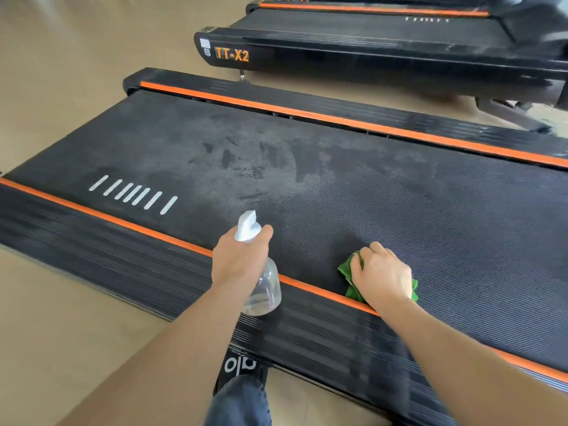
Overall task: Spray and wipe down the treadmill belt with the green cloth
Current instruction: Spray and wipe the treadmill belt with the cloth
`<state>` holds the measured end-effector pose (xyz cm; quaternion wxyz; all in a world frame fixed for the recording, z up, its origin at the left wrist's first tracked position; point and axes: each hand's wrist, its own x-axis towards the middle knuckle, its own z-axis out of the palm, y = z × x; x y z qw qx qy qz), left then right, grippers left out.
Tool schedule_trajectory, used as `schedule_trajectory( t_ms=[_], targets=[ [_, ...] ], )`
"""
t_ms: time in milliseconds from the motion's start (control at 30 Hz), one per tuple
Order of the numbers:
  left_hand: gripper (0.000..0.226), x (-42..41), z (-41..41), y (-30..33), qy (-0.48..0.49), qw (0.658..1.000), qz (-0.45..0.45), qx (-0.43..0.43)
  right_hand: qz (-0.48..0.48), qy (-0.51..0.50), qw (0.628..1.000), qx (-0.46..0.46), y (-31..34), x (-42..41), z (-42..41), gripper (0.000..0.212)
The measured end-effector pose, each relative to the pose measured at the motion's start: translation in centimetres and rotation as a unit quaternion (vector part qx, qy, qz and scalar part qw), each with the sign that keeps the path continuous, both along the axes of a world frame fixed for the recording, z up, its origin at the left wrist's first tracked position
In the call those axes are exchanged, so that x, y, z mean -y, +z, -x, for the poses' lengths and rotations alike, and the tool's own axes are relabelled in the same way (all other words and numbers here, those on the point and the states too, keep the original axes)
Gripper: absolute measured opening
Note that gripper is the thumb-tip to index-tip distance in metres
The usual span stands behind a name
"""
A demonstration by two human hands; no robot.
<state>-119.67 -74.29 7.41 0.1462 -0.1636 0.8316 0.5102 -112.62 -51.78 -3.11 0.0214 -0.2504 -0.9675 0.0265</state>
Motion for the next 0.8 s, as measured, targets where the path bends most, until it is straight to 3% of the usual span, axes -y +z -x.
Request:
schedule_trajectory(
  t_ms=[333, 533, 800],
  targets=[
    [0.03, -1.5, 0.1, -0.3, 0.003, 0.999, -0.045, -0.02, 0.002, -0.001, 1.0, 0.004, 0.0, 0.0, 0.1, 0.038],
    [0.02, -2.7, 0.3, 0.0, 0.004, 0.996, -0.087, -0.008, -0.01, 0.001, 1.0, -0.009, -0.3, 0.0, 0.1, 0.036],
    [0.044, -4.3, 0.1, -0.1, -0.011, 0.998, -0.065, -0.012, -0.013, 0.004, 1.0, -0.019, -0.5, -0.1, 0.2, 0.035]
  ],
)
